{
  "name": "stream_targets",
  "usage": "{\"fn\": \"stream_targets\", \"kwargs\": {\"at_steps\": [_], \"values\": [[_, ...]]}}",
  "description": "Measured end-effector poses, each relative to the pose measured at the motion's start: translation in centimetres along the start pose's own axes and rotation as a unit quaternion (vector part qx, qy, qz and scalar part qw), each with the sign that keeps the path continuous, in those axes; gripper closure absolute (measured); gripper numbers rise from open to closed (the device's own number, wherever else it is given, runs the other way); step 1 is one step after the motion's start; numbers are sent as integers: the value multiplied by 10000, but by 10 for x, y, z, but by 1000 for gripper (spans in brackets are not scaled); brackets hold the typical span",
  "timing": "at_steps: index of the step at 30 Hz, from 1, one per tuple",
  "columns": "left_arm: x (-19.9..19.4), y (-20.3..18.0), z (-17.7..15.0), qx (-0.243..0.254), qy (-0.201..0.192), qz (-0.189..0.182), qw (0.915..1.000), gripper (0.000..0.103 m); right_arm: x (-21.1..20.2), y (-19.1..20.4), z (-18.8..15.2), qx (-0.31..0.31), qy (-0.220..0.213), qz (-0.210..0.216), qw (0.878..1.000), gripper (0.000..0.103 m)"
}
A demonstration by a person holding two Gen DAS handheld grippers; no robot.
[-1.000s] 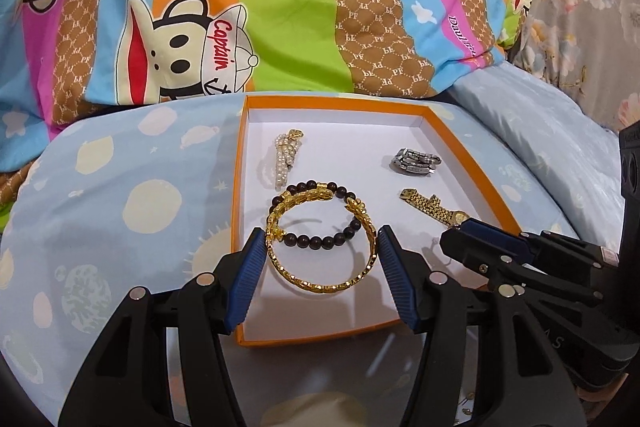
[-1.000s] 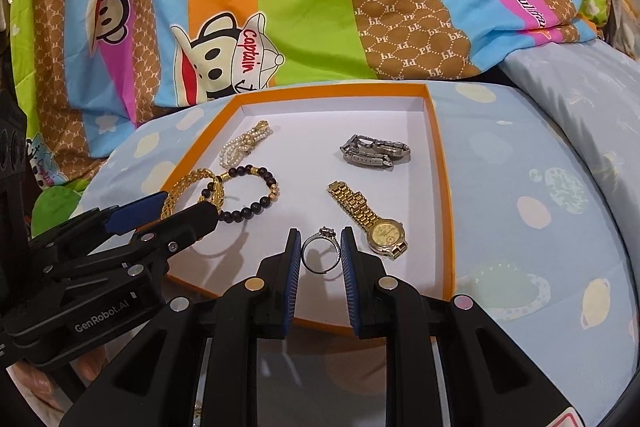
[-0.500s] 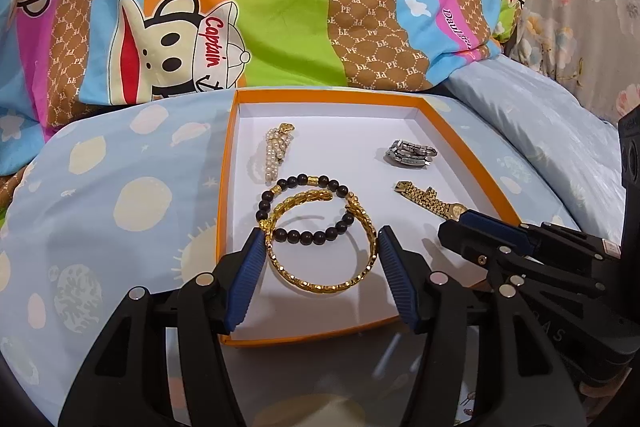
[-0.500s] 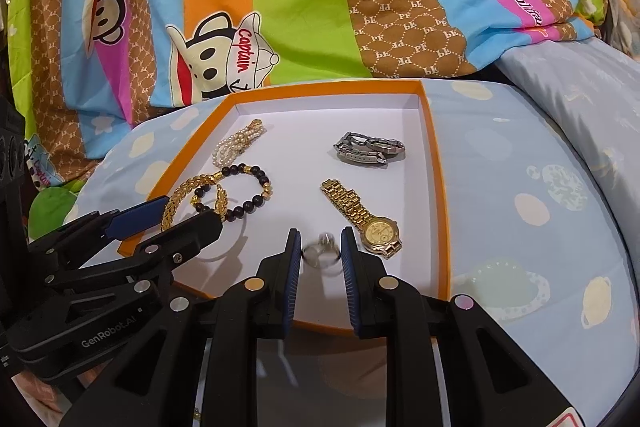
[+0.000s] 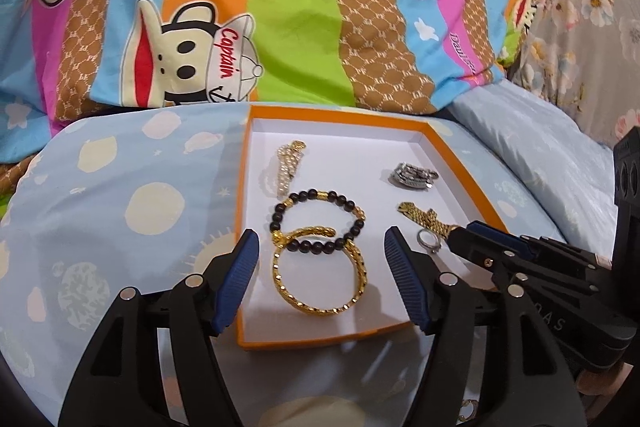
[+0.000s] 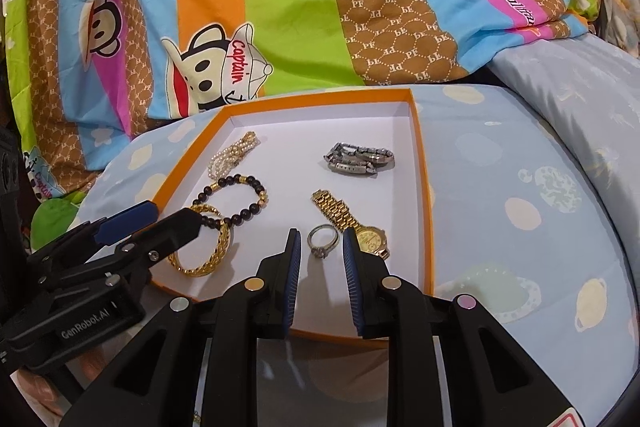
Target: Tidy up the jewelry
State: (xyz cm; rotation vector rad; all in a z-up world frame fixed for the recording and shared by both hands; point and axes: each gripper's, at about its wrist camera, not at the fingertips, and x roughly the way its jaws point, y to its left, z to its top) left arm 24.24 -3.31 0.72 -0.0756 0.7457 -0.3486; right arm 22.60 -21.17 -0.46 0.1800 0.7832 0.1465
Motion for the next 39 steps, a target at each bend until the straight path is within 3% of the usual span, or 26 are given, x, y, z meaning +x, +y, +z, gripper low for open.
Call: {"fn": "stream_targets", "kwargs": {"at_steps": [7, 11, 16, 21, 22, 25, 27, 33, 39], "values": [[-14, 6, 4, -103, -362, 137, 9992, 40, -1, -7, 12, 34, -116, -120, 9999, 87], [-17, 13, 5, -262, -414, 188, 9986, 40, 11, -15, 26, 4, -24, -264, 9996, 100], [-16, 19, 5, -368, -395, 182, 9984, 40, 38, -18, 39, -336, 352, -579, 9971, 103], [-16, 19, 6, -374, -392, 183, 9984, 40, 62, -14, 55, -659, 834, -622, 9924, 103], [-16, 19, 6, -369, -392, 187, 9984, 40, 64, -12, 61, -645, 835, -575, 9928, 103], [-17, 21, 5, -394, -395, 184, 9983, 40, 50, -12, 79, -417, 171, -452, 9980, 103], [-17, 21, 6, -397, -394, 182, 9983, 40, 43, -14, 81, -287, 34, -428, 9987, 103], [-18, 21, 5, -388, -383, 147, 9984, 40, 41, -16, 59, -296, 251, -477, 9981, 103], [-19, 16, 4, -314, -336, 165, 9988, 40, 16, -12, 37, -233, 185, -442, 9986, 103]]}}
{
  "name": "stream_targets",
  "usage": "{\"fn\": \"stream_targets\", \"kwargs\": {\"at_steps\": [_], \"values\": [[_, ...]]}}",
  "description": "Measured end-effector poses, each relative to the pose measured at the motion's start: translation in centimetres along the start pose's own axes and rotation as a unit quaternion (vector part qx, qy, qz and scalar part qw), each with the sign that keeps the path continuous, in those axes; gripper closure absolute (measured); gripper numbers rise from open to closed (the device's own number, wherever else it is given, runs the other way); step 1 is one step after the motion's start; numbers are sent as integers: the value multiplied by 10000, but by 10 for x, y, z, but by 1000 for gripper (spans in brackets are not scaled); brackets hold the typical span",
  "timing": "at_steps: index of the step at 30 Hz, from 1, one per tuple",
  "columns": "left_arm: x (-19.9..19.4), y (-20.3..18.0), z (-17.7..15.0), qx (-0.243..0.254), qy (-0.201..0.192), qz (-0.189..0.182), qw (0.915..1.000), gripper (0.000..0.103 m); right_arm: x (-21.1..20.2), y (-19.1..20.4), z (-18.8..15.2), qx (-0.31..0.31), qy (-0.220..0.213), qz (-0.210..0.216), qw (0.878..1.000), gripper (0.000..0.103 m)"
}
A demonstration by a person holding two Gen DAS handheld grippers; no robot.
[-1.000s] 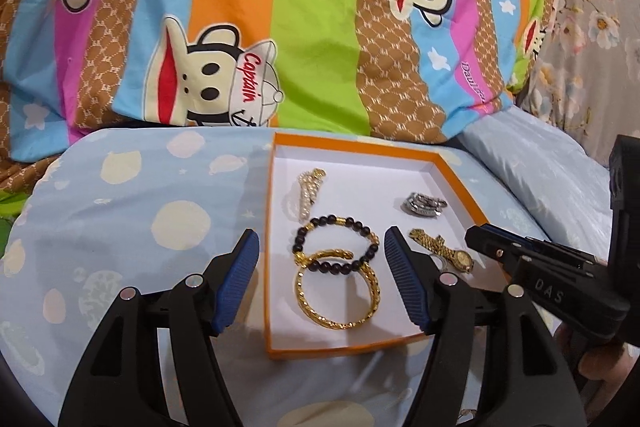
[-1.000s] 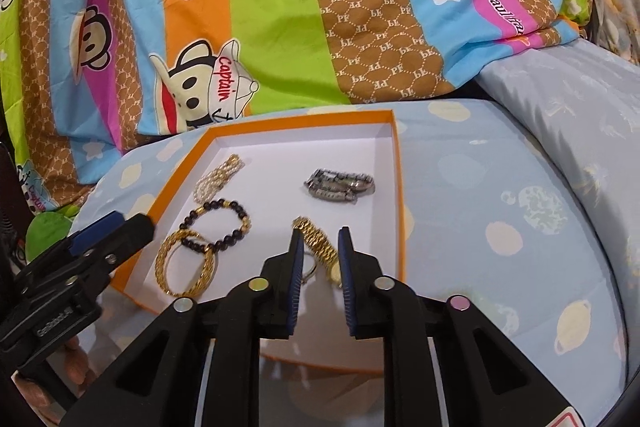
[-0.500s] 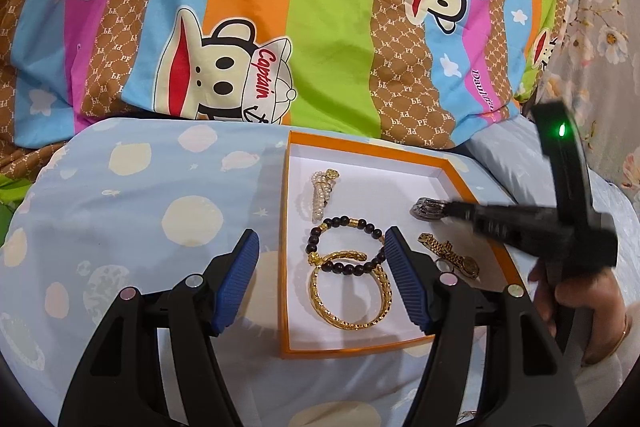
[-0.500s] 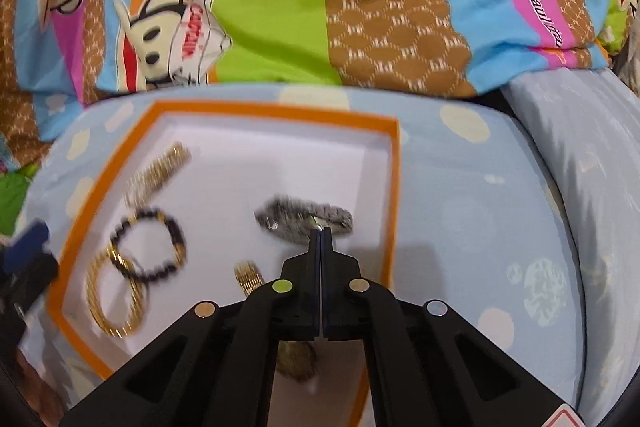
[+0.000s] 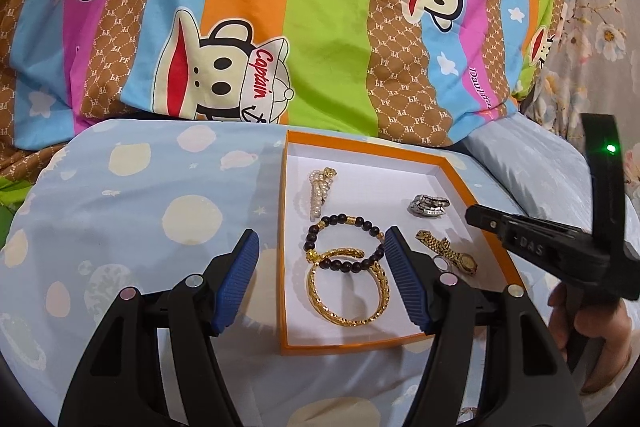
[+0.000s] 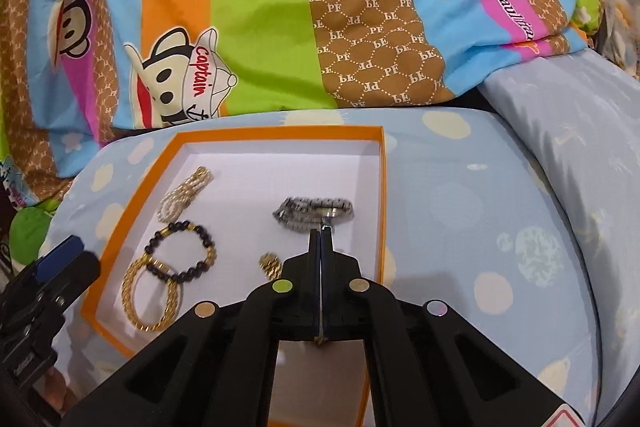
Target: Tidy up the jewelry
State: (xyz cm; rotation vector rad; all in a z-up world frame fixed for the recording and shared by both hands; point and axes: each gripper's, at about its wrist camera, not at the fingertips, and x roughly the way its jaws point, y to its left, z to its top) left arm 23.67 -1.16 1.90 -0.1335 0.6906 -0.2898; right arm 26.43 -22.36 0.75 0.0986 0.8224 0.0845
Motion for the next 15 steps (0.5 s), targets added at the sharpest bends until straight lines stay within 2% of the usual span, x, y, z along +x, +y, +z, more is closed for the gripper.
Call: {"fn": "stream_targets", "kwargs": {"at_steps": [6, 8, 15], "values": [[-21, -5, -10, 72, 106, -63, 9999, 40, -50, 3, -38, 54, -104, -5, 9999, 103], [-32, -7, -18, 140, 159, -63, 9998, 37, -65, 4, -51, 80, -141, -19, 9999, 102], [-62, -9, -55, 330, 484, 21, 9983, 35, -90, 17, -110, 75, 123, 12, 9999, 98]]}}
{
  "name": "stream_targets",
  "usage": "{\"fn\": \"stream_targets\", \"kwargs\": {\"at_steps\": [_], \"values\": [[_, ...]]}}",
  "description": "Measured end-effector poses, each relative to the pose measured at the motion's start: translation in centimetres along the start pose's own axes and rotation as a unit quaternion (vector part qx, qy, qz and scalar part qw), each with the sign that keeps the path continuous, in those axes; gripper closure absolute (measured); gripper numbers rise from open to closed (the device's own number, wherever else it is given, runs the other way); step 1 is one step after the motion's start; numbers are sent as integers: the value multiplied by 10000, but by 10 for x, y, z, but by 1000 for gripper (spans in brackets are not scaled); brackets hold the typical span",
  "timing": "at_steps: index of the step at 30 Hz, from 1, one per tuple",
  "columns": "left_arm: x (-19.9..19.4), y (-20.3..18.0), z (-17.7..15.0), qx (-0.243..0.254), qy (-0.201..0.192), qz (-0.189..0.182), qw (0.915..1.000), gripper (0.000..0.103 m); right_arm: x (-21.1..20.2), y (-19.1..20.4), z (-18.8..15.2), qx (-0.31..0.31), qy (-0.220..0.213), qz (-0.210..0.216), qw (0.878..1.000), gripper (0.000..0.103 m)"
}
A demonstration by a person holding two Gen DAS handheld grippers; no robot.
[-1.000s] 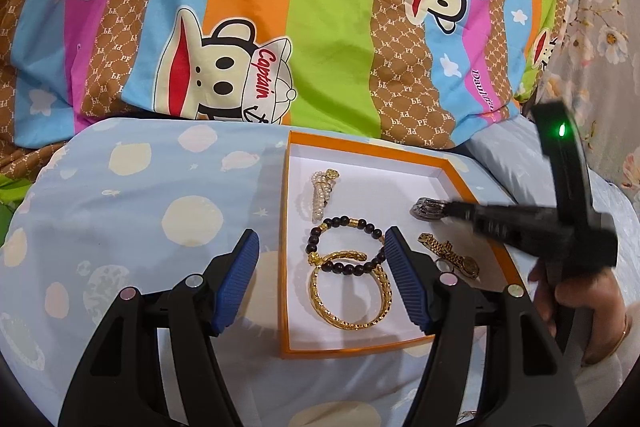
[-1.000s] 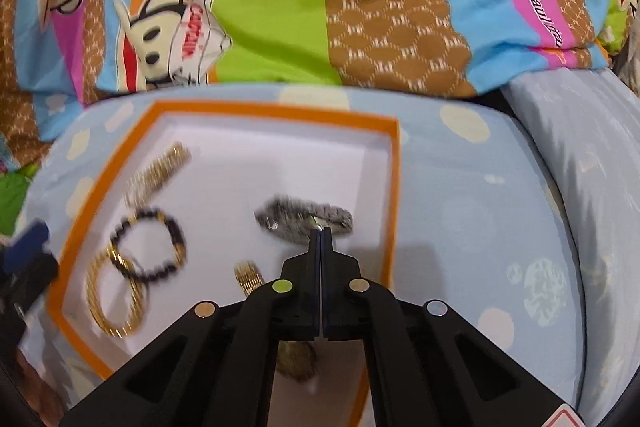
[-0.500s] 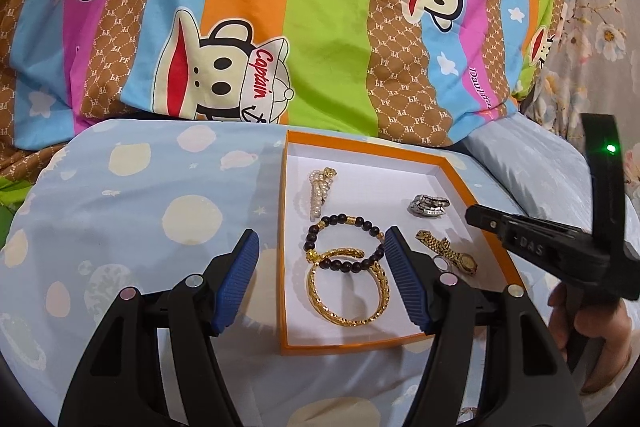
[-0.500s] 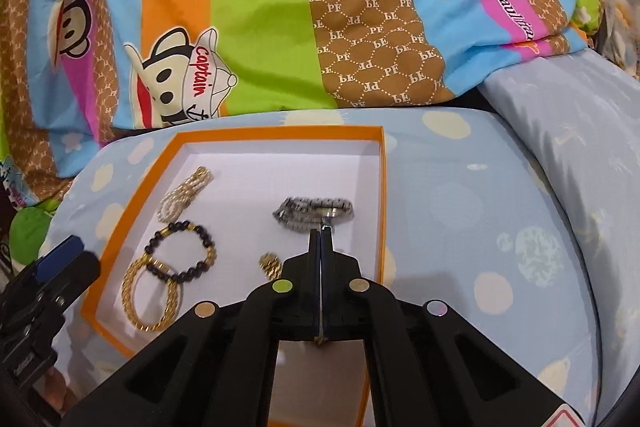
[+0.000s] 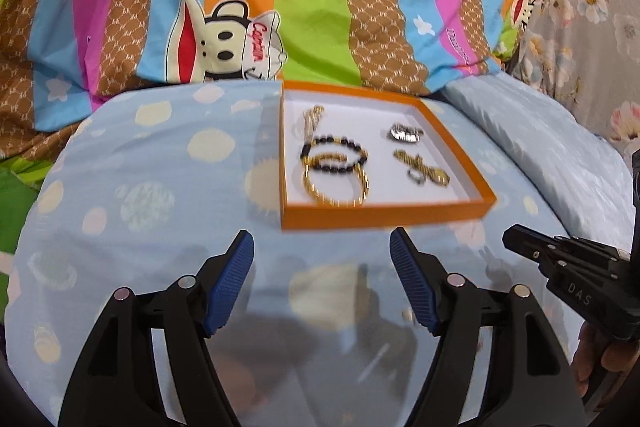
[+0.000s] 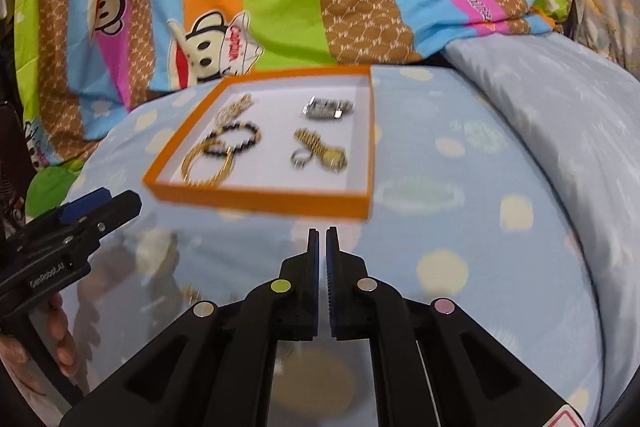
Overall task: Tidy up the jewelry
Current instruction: 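Move both tools back over the gold earrings on the sheet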
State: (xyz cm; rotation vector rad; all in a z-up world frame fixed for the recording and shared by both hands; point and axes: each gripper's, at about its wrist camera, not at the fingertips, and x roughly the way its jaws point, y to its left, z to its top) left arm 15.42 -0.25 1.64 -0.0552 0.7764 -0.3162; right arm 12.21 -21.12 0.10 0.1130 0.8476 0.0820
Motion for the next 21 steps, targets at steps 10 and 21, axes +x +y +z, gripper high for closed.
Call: {"fn": "stream_targets", "kwargs": {"at_steps": [10, 21], "values": [[-19, -3, -37, 63, 284, 77, 9995, 35, -4, 14, -36, 8, 167, 91, 9998, 81], [-21, -16, -46, 155, 377, 39, 9992, 35, -4, 17, -44, -26, 169, 118, 9998, 84]]}}
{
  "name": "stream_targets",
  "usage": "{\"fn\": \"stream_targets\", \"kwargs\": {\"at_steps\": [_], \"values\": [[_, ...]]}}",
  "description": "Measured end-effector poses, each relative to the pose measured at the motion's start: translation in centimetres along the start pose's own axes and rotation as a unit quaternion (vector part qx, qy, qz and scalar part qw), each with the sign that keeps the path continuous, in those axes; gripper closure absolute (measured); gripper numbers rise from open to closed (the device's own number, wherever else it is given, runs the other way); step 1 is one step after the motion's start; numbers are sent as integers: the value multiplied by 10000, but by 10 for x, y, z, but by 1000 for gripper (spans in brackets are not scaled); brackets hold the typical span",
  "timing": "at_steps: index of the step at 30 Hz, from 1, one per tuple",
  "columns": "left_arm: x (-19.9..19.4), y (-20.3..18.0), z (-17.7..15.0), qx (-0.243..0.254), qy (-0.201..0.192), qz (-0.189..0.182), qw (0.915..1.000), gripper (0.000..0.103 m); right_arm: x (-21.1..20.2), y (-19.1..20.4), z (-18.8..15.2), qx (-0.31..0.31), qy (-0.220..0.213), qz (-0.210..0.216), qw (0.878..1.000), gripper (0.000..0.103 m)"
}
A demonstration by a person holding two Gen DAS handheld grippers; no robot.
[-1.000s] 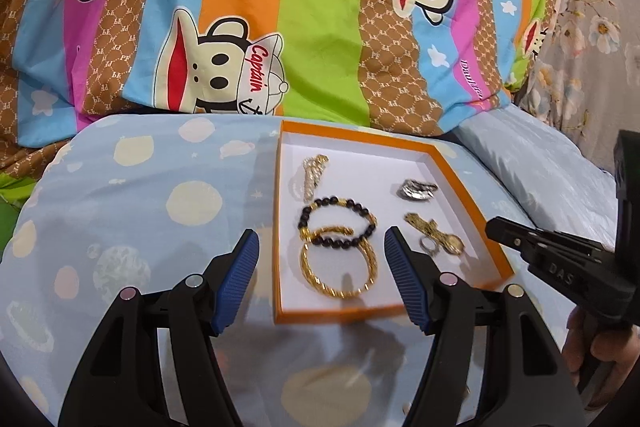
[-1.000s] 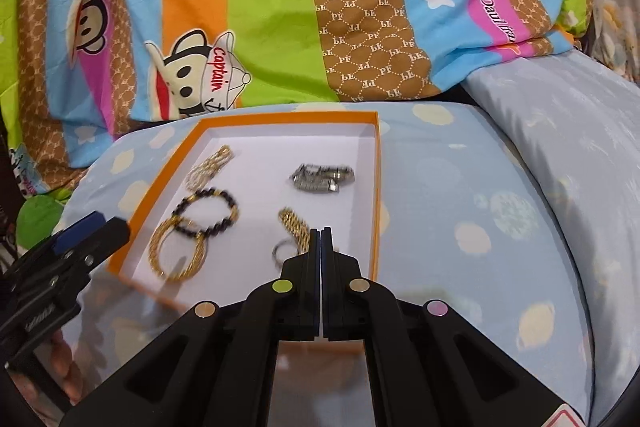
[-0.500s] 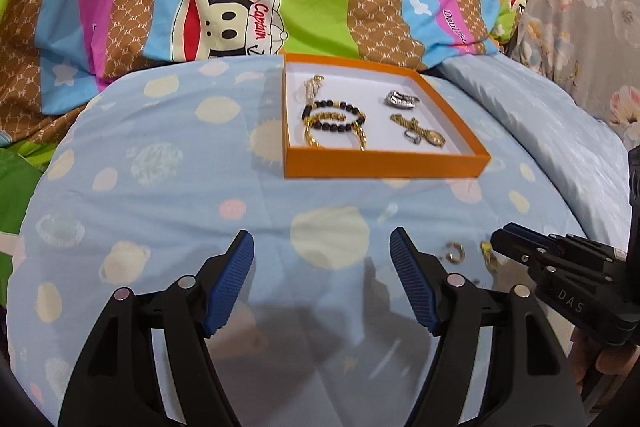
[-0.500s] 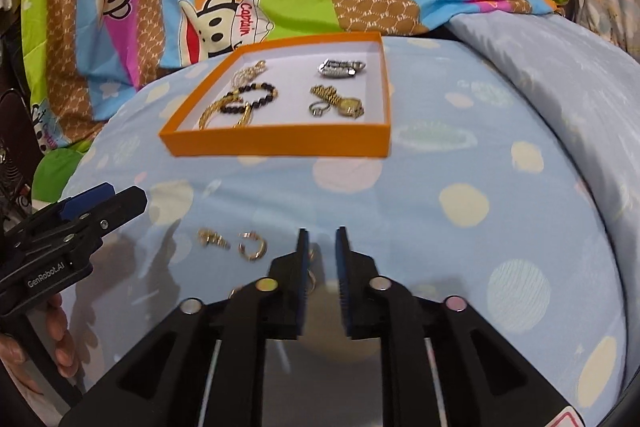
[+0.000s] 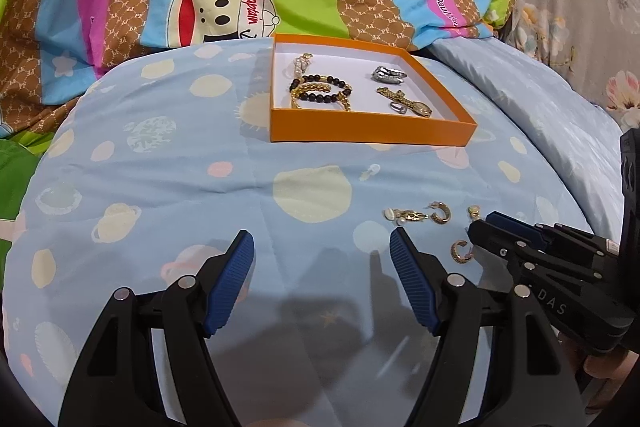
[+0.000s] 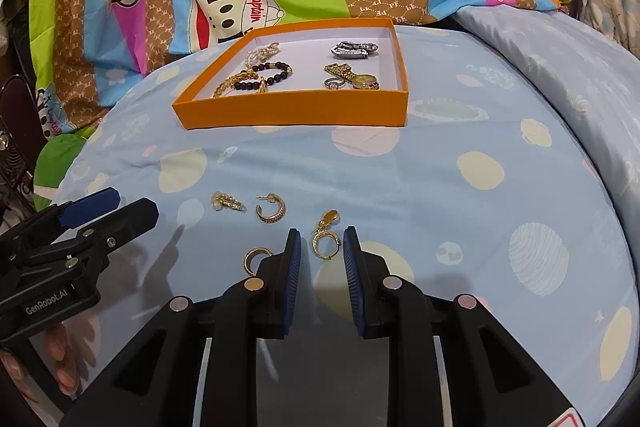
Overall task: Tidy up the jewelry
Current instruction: 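Move both tools back over the gold earrings on the sheet, then grasp a small gold earring with the left tool while the right tool grasps a gold drop earring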
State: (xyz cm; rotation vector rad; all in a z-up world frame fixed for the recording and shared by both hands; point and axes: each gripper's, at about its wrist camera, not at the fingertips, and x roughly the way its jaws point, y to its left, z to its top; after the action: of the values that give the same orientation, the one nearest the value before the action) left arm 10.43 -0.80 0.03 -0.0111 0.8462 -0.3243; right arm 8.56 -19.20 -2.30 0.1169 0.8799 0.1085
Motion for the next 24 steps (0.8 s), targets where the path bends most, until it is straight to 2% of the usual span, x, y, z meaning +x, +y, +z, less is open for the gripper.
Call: {"fn": "stream_targets", "kwargs": {"at_steps": [3, 9, 17, 20, 24], "values": [[0, -6, -1, 39, 20, -63, 10000, 35, -1, -1, -1, 14, -20, 25, 10000, 91], [5, -22, -1, 202, 87, -181, 9996, 35, -9, -6, -4, 79, -111, 28, 9999, 91], [30, -38, 12, 334, 197, -198, 9991, 35, -16, -15, -8, 209, -168, 69, 9996, 91], [37, -39, 16, 343, 252, -236, 9988, 43, -17, -17, -9, 240, -178, 82, 9995, 91], [42, -39, 16, 364, 305, -355, 9982, 63, -17, -18, -8, 280, -200, 105, 9994, 91]]}}
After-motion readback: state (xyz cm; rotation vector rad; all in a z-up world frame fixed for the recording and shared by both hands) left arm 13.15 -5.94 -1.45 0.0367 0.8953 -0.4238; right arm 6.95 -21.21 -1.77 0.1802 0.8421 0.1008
